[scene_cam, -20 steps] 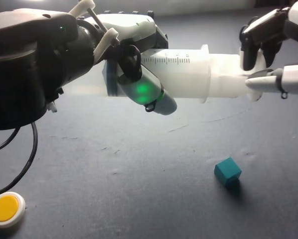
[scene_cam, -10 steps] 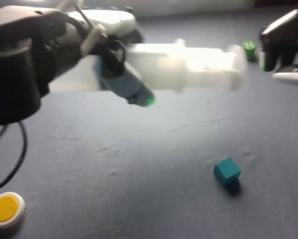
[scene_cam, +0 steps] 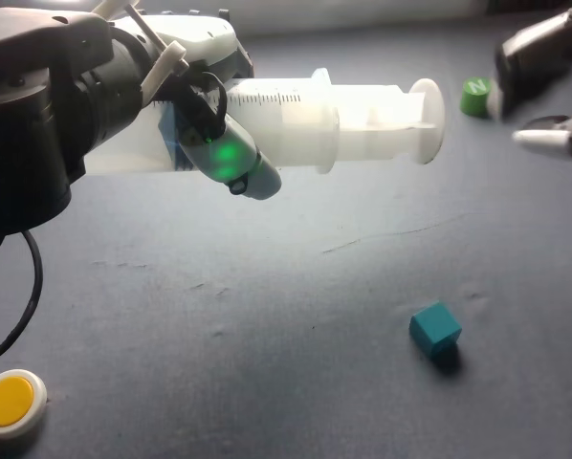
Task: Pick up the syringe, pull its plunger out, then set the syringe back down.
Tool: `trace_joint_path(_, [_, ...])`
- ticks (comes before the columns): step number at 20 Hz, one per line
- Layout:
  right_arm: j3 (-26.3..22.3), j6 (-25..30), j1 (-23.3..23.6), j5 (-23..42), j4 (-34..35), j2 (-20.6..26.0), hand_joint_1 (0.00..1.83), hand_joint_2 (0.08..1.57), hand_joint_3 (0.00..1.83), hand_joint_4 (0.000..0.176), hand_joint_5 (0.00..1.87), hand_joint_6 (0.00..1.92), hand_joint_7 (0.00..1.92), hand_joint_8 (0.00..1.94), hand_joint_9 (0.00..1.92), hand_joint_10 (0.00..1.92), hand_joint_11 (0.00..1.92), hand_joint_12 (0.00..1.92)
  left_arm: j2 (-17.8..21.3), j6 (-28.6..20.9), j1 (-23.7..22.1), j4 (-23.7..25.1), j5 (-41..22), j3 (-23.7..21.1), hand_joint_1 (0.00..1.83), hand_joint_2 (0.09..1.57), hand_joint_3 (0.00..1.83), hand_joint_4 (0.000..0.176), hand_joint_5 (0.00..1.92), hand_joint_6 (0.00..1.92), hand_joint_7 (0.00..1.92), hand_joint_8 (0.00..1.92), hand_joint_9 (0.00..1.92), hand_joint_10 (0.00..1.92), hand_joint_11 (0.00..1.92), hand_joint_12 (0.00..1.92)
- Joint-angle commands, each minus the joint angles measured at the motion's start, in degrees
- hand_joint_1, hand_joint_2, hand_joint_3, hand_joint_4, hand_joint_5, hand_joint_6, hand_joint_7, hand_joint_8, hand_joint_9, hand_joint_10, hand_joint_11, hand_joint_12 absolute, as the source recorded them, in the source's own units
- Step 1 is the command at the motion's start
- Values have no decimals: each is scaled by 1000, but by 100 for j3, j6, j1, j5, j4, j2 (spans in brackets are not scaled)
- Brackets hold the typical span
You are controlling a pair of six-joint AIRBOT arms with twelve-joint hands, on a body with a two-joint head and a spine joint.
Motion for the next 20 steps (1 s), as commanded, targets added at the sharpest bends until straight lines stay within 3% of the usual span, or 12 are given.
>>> trace_joint_path(1, [46,12,107,854,-59,-44,959,1032,0,0,237,60,374,34,371,169,2,1039,-3,-27,-86,363,27,-6,1168,1250,0,0,667,1328,810,1439,660,1298,459,1536])
trace_joint_path(4, [258,36,195,896,-57,-316,821,1069,14,0,229,15,323,3,314,77,0,759,-3,-27,-91,363,27,-8,1163,1245,0,0,662,1375,826,1369,668,1212,443,1468])
trace_joint_path(8, [483,42,168,868,-57,-595,955,1049,1,0,254,16,347,9,331,75,0,789,-2,-27,-91,363,27,-9,1151,1260,0,0,657,1376,786,1437,658,1239,443,1501])
trace_joint_path(15, [1149,20,91,870,-59,-1381,1027,1031,0,0,269,15,355,9,342,70,0,810,-2,-27,-147,221,-7,1,1164,1250,0,0,658,1362,819,1400,657,1261,430,1539])
trace_joint_path(18, [1449,-129,-18,1020,-59,-1717,1051,1033,0,0,281,16,360,8,351,68,0,829,6,-27,-183,210,-23,1,1154,1255,1,0,641,1413,811,1377,670,1170,431,1469])
trace_joint_path(20, [1676,-202,-39,1064,-59,-1937,1057,1056,5,0,258,10,326,1,323,54,0,774,6,-27,-206,191,-43,0,1160,1249,1,0,667,1351,809,1412,676,1210,448,1511])
